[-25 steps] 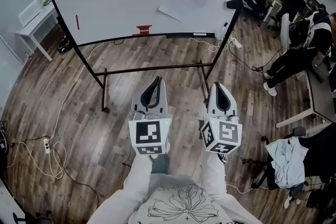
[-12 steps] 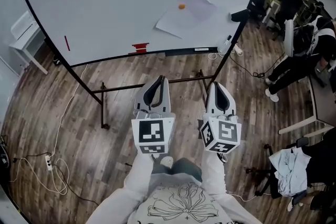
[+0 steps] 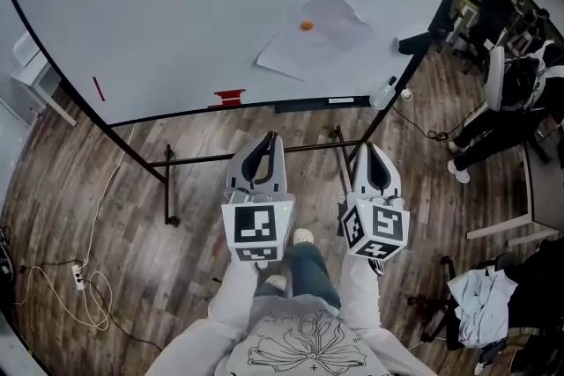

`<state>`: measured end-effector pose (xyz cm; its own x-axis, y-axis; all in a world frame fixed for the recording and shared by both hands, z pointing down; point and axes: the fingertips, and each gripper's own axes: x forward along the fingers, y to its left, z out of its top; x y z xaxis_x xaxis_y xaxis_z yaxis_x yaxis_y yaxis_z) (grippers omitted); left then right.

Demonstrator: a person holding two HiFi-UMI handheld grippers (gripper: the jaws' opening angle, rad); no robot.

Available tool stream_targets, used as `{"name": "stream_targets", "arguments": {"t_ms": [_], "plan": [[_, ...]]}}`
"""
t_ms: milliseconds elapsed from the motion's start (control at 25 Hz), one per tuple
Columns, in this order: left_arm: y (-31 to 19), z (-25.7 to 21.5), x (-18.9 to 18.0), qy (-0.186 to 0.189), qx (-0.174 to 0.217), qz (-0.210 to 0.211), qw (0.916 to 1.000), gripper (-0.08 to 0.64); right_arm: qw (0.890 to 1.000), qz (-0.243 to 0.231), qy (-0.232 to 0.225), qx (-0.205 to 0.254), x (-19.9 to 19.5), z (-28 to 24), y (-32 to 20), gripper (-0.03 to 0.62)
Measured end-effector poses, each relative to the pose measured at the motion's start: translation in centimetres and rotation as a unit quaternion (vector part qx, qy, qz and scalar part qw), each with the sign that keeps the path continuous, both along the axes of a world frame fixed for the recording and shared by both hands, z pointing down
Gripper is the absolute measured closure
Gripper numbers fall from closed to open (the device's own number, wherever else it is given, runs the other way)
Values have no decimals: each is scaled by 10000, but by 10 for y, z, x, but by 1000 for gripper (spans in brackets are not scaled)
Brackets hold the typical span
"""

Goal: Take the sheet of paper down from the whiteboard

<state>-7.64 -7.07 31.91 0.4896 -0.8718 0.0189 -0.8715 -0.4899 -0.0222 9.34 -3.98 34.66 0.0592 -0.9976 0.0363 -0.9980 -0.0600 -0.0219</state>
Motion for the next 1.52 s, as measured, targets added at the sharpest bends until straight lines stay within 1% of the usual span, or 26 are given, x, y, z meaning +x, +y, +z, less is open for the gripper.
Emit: {"name": "stream_targets", "arguments": {"t_ms": [200, 600, 640, 760, 880, 1120, 1400, 1520], "plan": [[-47, 2, 17, -36, 25, -202, 9998, 548, 9999, -97, -29, 45, 28, 1, -51, 589], [-142, -5, 68, -74, 130, -557, 9983, 546, 9992, -379, 73, 105, 94, -6, -152, 586], [-150, -6, 72, -80, 140, -590, 9981, 546, 9991, -405, 83, 102, 100, -6, -161, 578], [-173, -7, 80, -94, 165, -692, 9974, 546, 9986, -511, 100, 99, 115, -5, -188, 526], [-193, -5, 88, -104, 162, -784, 9967, 546, 9981, -596, 94, 76, 127, -1, -212, 514], [-223, 1, 101, -156, 105, -890, 9959, 546, 9956, -928, 91, -72, 135, 9, -250, 443], [-247, 7, 107, -277, 55, -878, 9957, 543, 9942, -1050, -4, -246, 143, 24, -285, 414], [-258, 9, 109, -352, 33, -768, 9964, 497, 9935, -1091, 68, -327, 144, 27, -299, 391]]}}
